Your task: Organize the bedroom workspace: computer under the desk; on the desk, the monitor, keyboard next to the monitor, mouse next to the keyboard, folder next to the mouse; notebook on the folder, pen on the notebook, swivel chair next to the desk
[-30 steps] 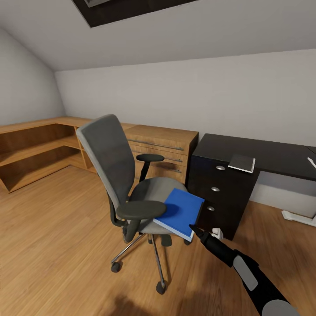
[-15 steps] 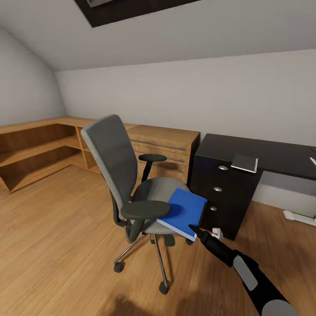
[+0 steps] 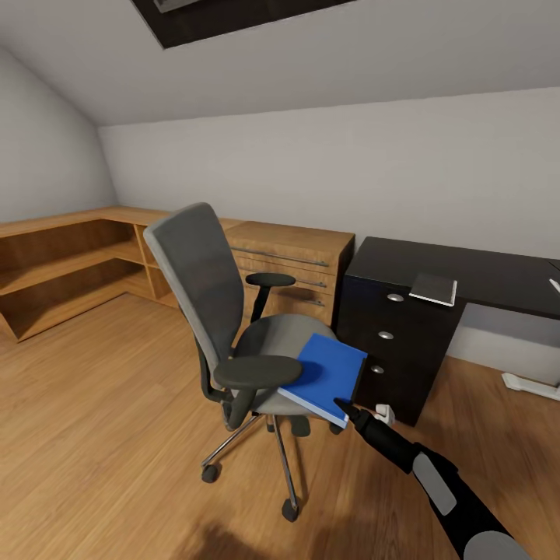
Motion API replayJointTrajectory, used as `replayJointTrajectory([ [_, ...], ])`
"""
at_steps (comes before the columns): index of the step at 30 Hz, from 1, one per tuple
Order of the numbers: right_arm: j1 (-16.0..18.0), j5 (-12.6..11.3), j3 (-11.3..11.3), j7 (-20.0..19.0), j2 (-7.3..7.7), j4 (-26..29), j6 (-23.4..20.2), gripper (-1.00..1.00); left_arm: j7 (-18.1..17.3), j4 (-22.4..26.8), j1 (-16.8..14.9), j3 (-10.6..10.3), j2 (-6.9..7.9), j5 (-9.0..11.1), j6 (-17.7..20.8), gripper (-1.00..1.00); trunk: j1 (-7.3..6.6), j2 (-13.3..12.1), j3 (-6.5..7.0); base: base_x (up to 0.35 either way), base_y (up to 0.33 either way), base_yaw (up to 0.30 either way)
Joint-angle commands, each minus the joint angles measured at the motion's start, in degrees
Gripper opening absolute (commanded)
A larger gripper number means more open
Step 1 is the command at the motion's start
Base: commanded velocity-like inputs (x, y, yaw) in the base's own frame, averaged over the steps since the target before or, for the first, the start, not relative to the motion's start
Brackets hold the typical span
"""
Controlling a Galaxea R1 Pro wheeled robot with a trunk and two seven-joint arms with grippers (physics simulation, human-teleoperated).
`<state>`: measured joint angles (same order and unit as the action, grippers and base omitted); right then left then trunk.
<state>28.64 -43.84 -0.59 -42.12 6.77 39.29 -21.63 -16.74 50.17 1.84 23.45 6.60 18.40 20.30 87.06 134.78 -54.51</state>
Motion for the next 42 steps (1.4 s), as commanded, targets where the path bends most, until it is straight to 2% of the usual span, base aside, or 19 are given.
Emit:
replayJointTrajectory([
  [1, 0.0, -0.5, 0.0, -0.1, 0.00, 0.0, -0.5, 1.00, -0.1, 0.1, 0.0, 0.1, -0.01, 0.5, 0.5, 1.00, -0.01, 0.0, -0.04, 0.000, 0.000, 0.000],
  [20, 0.0, -0.5, 0.1, 0.2, 0.00, -0.1, -1.1, 1.00, 0.0, 0.1, 0.0, 0.1, -0.01, 0.6, 0.6, 1.00, -0.01, 0.0, -0.04, 0.000, 0.000, 0.000],
  [30, 0.0, -0.6, -0.2, 0.1, 0.00, -0.4, -5.4, 1.00, 0.0, 0.1, 0.0, 0.1, -0.01, 0.6, 0.6, 1.00, -0.01, 0.0, -0.04, 0.000, 0.000, 0.000],
  [42, 0.0, -0.7, -0.2, 0.0, 0.00, -0.4, -6.5, 1.00, 0.0, 0.1, 0.0, 0.1, -0.01, 0.6, 0.6, 1.00, -0.01, 0.0, -0.04, 0.000, 0.000, 0.000],
])
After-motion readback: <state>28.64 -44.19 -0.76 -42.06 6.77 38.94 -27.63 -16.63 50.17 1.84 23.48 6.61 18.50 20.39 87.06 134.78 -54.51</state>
